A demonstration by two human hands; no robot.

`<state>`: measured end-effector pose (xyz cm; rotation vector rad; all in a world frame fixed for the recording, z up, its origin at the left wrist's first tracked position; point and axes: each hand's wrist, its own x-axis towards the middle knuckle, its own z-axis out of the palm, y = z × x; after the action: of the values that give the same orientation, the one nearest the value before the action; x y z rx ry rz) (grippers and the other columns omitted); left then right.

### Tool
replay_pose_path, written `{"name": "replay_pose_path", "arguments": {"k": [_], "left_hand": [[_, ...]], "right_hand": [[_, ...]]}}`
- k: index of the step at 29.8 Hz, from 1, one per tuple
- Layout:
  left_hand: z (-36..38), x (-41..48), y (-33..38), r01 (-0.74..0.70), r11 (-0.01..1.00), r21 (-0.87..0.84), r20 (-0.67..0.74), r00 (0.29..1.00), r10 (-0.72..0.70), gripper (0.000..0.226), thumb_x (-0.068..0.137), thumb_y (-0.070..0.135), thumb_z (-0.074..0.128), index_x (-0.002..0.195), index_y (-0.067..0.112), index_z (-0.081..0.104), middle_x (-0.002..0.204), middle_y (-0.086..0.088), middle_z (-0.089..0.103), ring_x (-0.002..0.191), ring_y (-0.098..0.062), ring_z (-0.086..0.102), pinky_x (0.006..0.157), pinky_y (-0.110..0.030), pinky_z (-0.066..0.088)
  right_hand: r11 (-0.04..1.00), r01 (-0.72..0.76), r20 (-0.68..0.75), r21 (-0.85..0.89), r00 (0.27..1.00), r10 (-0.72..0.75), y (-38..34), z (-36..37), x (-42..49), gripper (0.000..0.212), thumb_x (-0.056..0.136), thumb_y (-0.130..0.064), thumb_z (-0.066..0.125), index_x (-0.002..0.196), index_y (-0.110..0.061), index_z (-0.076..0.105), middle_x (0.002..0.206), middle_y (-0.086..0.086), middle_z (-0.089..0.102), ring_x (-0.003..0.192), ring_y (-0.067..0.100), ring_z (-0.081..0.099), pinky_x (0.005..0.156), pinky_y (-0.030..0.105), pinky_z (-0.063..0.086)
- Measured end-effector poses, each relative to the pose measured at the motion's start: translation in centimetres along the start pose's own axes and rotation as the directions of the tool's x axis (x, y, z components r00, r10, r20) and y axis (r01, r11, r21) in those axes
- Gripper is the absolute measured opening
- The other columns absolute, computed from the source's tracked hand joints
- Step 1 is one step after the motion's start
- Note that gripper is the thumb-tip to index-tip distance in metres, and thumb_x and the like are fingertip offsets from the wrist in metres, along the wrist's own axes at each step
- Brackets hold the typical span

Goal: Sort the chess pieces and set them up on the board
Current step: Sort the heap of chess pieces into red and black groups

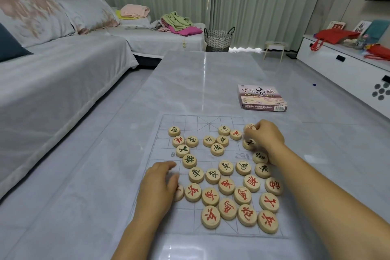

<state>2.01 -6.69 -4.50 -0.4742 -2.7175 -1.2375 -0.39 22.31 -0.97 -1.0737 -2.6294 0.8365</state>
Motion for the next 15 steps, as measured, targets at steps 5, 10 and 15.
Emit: {"name": "replay_pose_path", "arguments": {"k": [5,10,15], "left_hand": [[-0.8,0.9,-0.5,0.13,0.991,-0.043,-0.109,0.985,-0.134,0.031,0.093,0.016,0.047,0.123,0.013,0.053,0.122,-0.006,0.055,0.112,-0.021,0.052,0.095,-0.034,0.044],[-0.7,0.3,-0.8,0.165,0.986,-0.003,-0.061,0.985,-0.165,0.029,0.094,0.014,0.043,0.121,0.012,0.055,0.12,-0.009,0.056,0.111,-0.024,0.052,0.092,-0.031,0.041],[-1.2,0.1,-1.2,0.127,0.991,0.036,-0.004,0.992,-0.127,0.026,0.094,0.014,0.043,0.113,0.013,0.061,0.113,-0.009,0.06,0.106,-0.022,0.053,0.082,-0.023,0.037]], "right_hand": [[0.877,0.386,0.278,0.288,0.842,-0.462,-3.5,1.0,-8.4,0.024,0.084,-0.032,0.063,0.096,-0.011,0.061,0.095,0.0,0.061,0.088,0.016,0.057,0.079,0.032,0.048],[0.753,0.654,0.328,0.077,0.696,-0.638,-7.0,6.2,-13.4,0.04,0.081,-0.04,0.062,0.112,-0.015,0.058,0.118,0.004,0.048,0.112,0.019,0.042,0.092,0.033,0.038],[0.749,0.662,0.375,-0.031,0.703,-0.605,-7.5,8.2,-13.6,0.042,0.085,-0.045,0.056,0.113,-0.015,0.059,0.12,0.008,0.047,0.116,0.024,0.039,0.093,0.034,0.032]]}}
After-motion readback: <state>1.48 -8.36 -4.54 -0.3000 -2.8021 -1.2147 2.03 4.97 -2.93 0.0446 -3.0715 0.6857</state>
